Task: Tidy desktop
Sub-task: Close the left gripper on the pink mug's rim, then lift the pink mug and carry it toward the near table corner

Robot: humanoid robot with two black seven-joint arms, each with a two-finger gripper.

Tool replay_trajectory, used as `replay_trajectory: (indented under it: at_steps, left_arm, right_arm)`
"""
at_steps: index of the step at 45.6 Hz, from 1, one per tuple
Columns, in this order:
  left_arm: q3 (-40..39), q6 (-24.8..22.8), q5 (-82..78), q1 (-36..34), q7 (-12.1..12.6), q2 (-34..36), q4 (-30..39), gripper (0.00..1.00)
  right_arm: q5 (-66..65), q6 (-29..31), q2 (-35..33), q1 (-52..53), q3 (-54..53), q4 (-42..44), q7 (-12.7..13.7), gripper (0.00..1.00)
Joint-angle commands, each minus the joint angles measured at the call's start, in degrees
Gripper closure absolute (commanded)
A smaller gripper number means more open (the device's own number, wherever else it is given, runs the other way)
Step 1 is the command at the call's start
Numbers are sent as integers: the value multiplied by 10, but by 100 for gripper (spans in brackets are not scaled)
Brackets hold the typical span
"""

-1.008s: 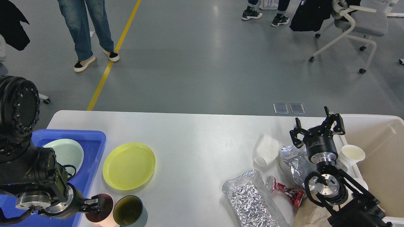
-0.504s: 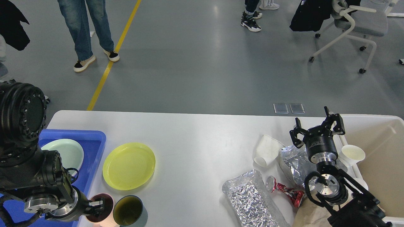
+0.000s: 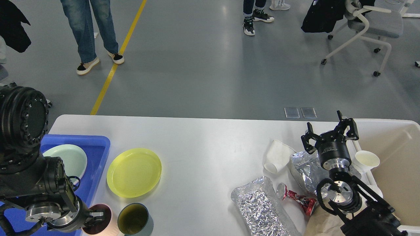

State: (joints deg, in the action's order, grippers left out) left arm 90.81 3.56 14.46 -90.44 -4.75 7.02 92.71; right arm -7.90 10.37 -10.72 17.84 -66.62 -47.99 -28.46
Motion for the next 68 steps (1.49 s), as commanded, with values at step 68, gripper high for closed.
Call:
replay_trajectory:
  at_steps: [68]
  left_arm:
    - [167,-574,-209,-650,-13,176,-28,100]
  right_arm:
    - [0,0,-2,0,0,0,0,0]
